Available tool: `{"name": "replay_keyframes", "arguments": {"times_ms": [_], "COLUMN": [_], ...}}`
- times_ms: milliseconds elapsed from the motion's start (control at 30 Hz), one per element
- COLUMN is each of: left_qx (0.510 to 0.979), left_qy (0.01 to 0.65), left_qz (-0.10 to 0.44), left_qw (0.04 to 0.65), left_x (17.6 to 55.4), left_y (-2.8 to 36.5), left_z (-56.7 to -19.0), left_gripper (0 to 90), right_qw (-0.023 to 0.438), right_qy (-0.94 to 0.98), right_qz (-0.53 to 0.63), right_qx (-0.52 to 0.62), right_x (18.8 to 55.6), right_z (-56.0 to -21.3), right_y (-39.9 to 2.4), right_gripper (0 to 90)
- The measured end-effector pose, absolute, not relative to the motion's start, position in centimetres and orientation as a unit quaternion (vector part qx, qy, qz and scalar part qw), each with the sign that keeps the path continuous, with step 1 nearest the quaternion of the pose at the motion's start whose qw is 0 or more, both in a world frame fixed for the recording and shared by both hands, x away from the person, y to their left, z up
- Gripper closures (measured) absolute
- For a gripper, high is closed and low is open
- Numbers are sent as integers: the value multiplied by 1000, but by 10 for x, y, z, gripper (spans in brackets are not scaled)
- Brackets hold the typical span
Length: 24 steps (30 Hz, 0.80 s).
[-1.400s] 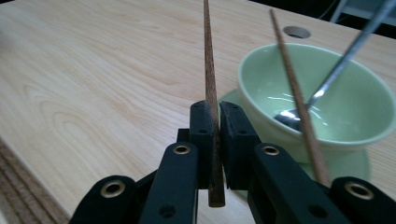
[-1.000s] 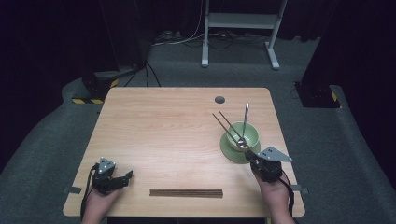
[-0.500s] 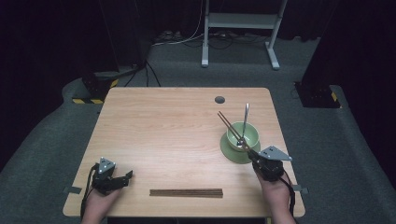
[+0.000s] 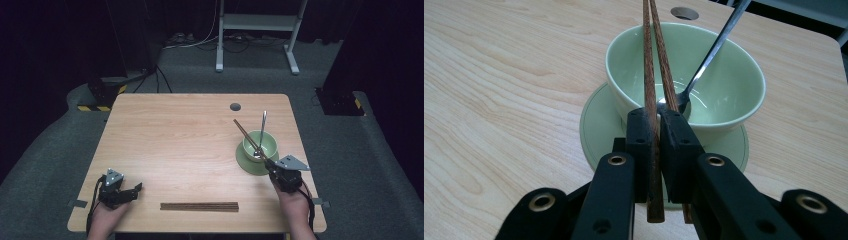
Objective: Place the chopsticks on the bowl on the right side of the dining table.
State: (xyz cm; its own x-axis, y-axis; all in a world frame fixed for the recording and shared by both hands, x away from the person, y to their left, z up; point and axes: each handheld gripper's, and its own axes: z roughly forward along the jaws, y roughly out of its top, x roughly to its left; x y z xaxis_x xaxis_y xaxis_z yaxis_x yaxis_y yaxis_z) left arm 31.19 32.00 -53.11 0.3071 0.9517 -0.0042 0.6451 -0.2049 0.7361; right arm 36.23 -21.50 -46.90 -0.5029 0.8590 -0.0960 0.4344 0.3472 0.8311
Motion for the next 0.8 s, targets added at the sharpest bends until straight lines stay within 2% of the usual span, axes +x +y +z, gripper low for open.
{"name": "replay_keyframes", "arguments": {"times_ms": [333, 433, 533, 667, 800], "left_qx": [740, 740, 740, 741, 742], "left_qy": [540, 540, 539, 537, 537], "left_qz": [234, 235, 236, 236, 236], "left_qw": [326, 326, 325, 326, 326], "left_x": [312, 312, 312, 311, 311], "left_y": [320, 320, 320, 319, 319], "left_z": [-531, -531, -531, -531, -531], "left_gripper": [184, 185, 184, 183, 182], "right_qw": [275, 280, 282, 277, 269], "right_qy": [765, 756, 751, 754, 757], "right_qz": [406, 413, 414, 403, 404], "right_qx": [418, 423, 431, 438, 438], "right_x": [359, 355, 353, 348, 349], "right_z": [-463, -461, -464, -475, -481], "right_y": [-218, -221, -224, -228, -230], "right_gripper": [723, 568, 489, 481, 542]}}
